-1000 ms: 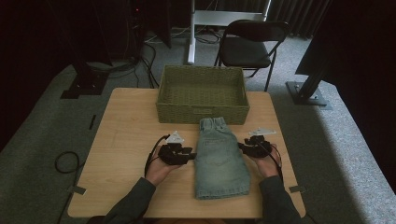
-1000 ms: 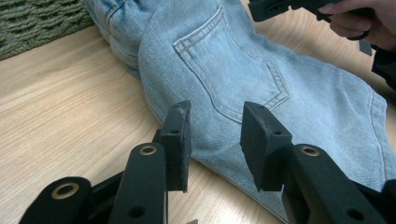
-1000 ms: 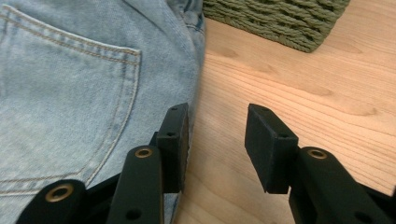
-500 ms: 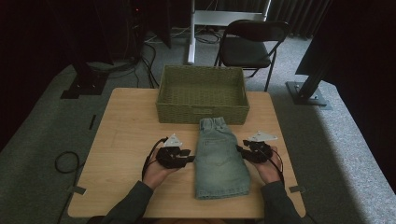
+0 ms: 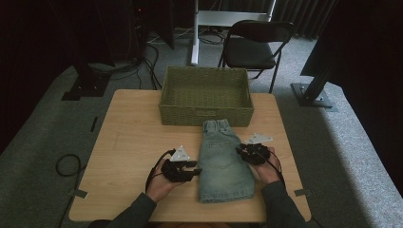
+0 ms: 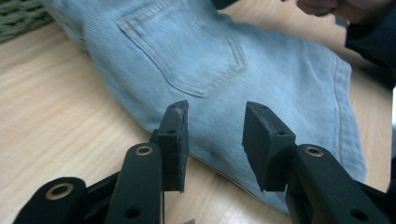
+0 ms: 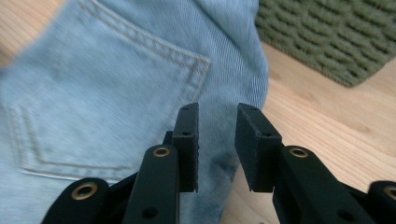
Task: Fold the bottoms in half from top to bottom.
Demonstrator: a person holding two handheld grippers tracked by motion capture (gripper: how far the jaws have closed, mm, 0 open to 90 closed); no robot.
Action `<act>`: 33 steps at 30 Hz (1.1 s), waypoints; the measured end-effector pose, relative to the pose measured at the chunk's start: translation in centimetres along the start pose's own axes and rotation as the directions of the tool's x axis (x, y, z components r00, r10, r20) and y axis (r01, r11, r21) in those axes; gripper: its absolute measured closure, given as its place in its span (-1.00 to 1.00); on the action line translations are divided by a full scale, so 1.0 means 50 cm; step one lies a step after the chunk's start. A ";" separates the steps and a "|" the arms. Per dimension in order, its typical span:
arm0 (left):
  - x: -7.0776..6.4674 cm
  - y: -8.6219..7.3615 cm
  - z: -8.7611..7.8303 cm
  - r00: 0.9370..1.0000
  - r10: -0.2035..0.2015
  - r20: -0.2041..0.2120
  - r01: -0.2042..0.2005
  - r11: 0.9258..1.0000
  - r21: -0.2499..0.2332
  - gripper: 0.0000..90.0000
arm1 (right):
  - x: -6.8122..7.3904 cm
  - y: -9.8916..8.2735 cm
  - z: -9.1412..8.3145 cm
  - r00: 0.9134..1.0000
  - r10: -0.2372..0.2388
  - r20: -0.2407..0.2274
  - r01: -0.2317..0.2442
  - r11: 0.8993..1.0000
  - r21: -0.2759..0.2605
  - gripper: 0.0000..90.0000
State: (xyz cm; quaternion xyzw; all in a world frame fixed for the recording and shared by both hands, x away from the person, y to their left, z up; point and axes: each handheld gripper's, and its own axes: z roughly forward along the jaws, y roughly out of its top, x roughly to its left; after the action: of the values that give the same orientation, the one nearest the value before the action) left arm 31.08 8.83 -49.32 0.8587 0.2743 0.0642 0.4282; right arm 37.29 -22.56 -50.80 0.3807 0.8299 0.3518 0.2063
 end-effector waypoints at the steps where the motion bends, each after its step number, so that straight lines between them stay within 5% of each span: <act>1: -0.003 -0.004 0.002 1.000 0.005 0.002 -0.005 1.000 0.009 0.36 | 0.000 -0.002 0.005 1.000 -0.002 0.003 0.002 1.000 0.012 0.57; 18: -0.074 -0.082 0.007 0.998 0.048 0.049 -0.051 0.997 0.055 0.11 | 0.006 -0.028 -0.008 1.000 -0.017 0.006 0.017 0.999 0.031 0.38; 33: -0.099 -0.113 0.027 0.993 0.045 0.109 -0.058 0.991 0.119 0.11 | 0.010 -0.030 -0.017 1.000 -0.022 0.002 0.022 1.000 0.012 0.31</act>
State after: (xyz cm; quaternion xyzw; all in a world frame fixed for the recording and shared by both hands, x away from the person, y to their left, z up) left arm 25.05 8.02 -53.87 0.8923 0.2322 0.0128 0.3870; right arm 35.74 -23.24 -51.36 0.3733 0.8359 0.3443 0.2086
